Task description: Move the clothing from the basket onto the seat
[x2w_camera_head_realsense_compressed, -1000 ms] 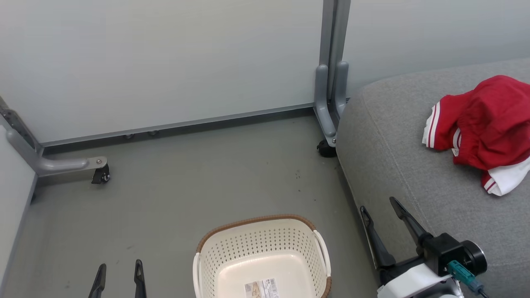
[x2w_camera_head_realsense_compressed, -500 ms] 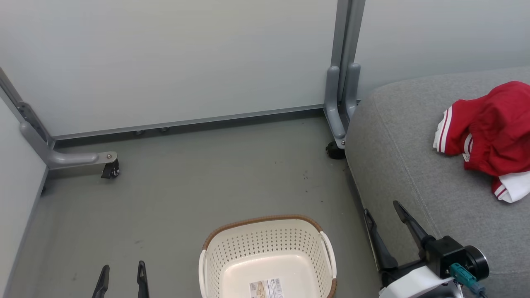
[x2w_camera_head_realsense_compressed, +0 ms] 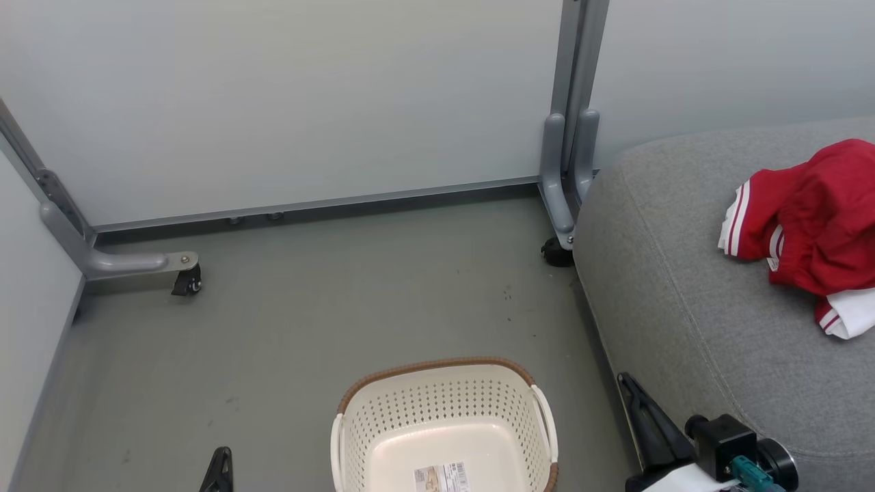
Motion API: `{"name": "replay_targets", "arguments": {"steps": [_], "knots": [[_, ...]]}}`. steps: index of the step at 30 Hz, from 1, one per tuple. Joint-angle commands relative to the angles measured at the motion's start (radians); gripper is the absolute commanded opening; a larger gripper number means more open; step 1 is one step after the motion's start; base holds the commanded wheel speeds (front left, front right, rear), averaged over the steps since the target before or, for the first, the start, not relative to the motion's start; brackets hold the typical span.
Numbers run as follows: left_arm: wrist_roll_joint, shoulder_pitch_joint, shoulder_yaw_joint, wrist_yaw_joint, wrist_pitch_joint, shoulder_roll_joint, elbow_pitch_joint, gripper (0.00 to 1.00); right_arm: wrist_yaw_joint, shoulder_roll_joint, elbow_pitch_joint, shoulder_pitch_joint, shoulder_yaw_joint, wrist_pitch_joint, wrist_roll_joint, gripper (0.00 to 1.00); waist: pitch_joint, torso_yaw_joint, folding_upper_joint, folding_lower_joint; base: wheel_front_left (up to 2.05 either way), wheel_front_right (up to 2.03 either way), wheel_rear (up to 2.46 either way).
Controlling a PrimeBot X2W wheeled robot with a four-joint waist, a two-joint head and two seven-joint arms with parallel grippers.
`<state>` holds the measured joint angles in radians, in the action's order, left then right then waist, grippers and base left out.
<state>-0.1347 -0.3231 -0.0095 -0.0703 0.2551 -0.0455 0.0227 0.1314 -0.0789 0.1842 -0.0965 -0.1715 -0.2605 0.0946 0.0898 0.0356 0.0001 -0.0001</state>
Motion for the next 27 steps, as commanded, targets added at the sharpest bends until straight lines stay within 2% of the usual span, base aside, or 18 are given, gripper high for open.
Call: {"name": "replay_targets", "arguments": {"steps": [1, 15, 27], "knots": [[-0.051, 0.012, 0.000, -0.001, -0.007, -0.003, -0.010, 0.00, 0.000, -0.002, -0.014, 0.011, 0.006, 0.008, 0.051, 0.00, -0.001, -0.001, -0.0001, 0.0001, 0.00, 0.00, 0.00], [-0.335, 0.095, 0.006, -0.012, -0.062, -0.018, 0.037, 0.00, 0.000, -0.011, 0.001, 0.052, 0.041, 0.063, 0.343, 0.00, -0.012, -0.005, -0.0001, 0.0001, 0.00, 0.00, 0.00], [-0.535, 0.153, 0.012, -0.021, -0.102, -0.027, 0.071, 0.00, 0.000, -0.014, 0.010, 0.079, 0.069, 0.104, 0.547, 0.00, -0.020, -0.008, -0.0001, 0.0001, 0.00, 0.00, 0.00]]}}
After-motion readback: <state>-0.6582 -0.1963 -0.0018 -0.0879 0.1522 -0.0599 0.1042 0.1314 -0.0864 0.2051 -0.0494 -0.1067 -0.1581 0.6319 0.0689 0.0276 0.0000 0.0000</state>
